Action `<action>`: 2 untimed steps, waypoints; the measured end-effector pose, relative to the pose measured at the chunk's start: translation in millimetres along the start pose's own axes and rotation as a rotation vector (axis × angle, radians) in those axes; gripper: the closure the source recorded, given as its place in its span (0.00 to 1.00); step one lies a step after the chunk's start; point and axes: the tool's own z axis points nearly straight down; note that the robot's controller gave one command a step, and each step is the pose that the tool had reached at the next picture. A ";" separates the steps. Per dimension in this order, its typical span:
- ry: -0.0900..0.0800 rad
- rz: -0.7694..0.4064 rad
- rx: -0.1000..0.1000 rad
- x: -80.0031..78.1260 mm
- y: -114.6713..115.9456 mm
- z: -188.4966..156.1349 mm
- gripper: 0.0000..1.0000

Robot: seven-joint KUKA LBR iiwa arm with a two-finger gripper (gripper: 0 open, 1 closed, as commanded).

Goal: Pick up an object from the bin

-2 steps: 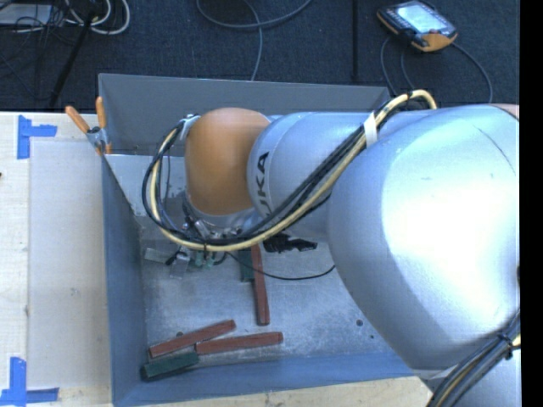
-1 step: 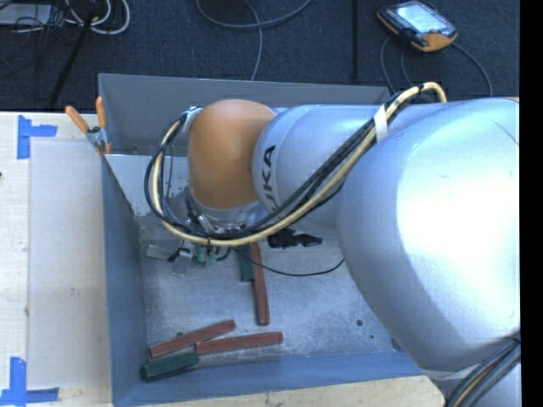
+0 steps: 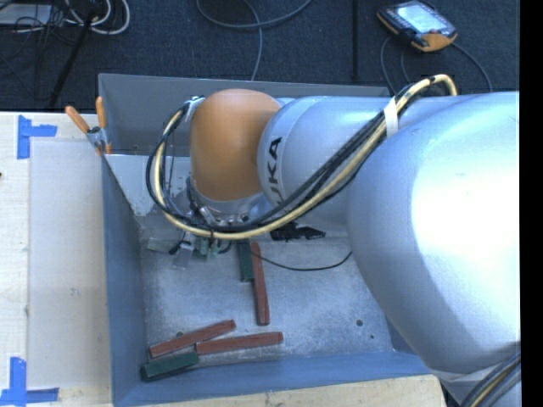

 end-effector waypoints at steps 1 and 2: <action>0.000 0.000 0.001 0.5 -0.5 -17.5 1.00; 0.000 -0.001 0.000 0.7 -0.6 -37.4 1.00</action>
Offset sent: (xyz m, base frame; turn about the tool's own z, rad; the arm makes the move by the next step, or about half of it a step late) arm -0.0001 0.0000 0.0102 0.0000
